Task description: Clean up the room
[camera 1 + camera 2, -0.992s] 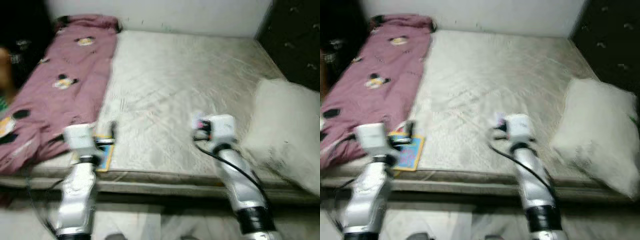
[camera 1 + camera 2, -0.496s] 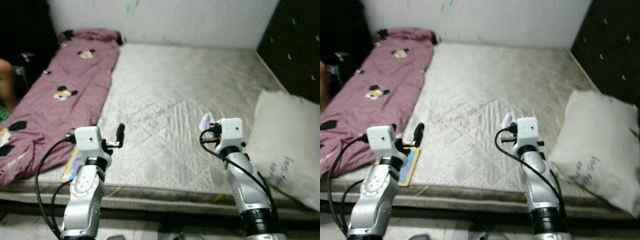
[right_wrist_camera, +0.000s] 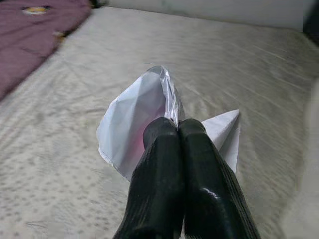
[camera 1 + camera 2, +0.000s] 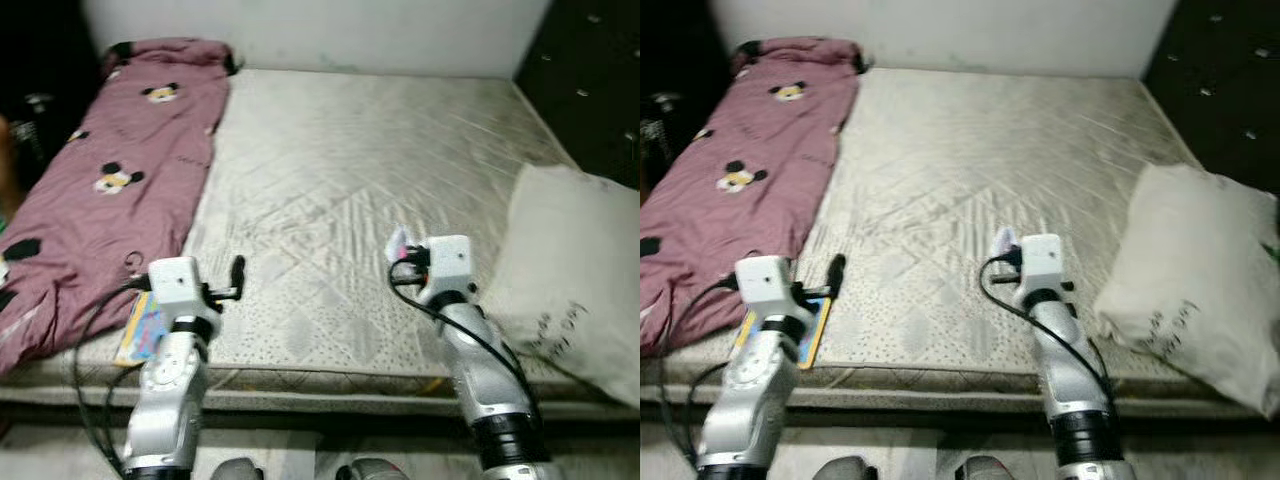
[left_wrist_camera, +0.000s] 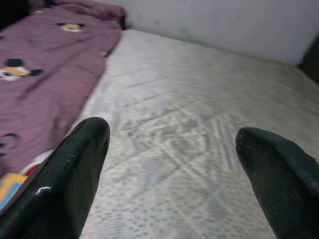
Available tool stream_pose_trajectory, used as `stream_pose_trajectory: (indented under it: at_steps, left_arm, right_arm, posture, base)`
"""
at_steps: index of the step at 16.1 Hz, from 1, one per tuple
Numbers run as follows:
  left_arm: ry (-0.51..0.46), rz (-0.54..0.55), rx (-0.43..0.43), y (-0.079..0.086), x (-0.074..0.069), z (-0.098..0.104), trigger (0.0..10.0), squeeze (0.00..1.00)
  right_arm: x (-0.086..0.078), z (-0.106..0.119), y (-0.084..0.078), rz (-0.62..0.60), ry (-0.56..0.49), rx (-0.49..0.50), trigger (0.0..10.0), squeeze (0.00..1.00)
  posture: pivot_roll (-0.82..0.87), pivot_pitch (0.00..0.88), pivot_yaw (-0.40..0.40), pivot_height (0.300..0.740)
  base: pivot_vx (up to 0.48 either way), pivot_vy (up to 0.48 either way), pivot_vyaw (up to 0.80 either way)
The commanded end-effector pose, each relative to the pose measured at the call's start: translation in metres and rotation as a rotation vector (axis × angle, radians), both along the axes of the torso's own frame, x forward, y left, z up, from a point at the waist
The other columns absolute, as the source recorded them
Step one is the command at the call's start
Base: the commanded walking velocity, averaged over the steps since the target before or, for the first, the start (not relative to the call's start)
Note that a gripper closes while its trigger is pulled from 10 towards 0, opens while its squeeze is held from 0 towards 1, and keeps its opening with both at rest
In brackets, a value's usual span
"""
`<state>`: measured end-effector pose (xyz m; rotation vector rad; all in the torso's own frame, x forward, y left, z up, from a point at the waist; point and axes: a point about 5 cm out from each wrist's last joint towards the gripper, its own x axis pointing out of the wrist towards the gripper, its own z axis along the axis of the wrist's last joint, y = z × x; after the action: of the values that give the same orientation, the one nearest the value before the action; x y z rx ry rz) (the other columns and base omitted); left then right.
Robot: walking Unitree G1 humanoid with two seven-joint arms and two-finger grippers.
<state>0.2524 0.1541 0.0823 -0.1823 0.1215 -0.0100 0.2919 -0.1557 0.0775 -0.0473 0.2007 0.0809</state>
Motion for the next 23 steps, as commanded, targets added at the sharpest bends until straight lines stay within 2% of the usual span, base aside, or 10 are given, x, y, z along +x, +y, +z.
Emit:
stream_pose_trajectory:
  at_steps: [1,4,7,13,20,23]
  left_arm:
    - [-0.021,0.032,0.016,0.0082,0.0005,0.0059,10.0,0.0]
    - [-0.023,0.031,0.005,0.0087,0.0002,0.0065,10.0,0.0]
    - [-0.023,0.03,-0.004,0.0077,0.0009,0.0073,10.0,0.0]
    - [-0.067,0.009,-0.034,0.006,0.0016,0.0127,10.0,0.0]
    - [-0.048,0.029,-0.034,0.0085,0.003,0.0106,10.0,0.0]
    - [-0.048,0.024,-0.043,0.0081,0.003,0.0102,10.0,0.0]
  right_arm:
    - [0.0006,0.0046,0.0022,0.008,-0.013,0.003,10.0,0.0]
    - [0.0021,0.005,0.005,0.029,-0.013,0.001,10.0,0.0]
    - [0.0027,0.0051,0.0063,0.046,-0.008,0.002,10.0,0.0]
    - [0.0042,0.0045,0.0069,0.06,0.0,-0.006,10.0,0.0]
    - [0.0049,0.0049,0.0089,0.07,0.0,-0.003,10.0,0.0]
    - [0.0043,0.0061,0.0112,0.093,-0.012,-0.027,10.0,0.0]
  posture:
    - [-0.07,0.0,-0.021,0.74]
    - [-0.07,0.0,-0.024,0.74]
    - [-0.08,0.0,-0.024,0.74]
    - [-0.08,0.0,-0.028,0.74]
    - [-0.08,0.0,-0.027,0.74]
    - [-0.08,0.0,-0.025,0.74]
  base:
    - [0.0,0.48,-0.79]
    - [0.0,0.48,-0.77]
    - [0.0,0.48,0.0]
    - [0.0,0.0,0.0]
    - [0.039,0.039,0.0]
    - [0.0,0.429,0.0]
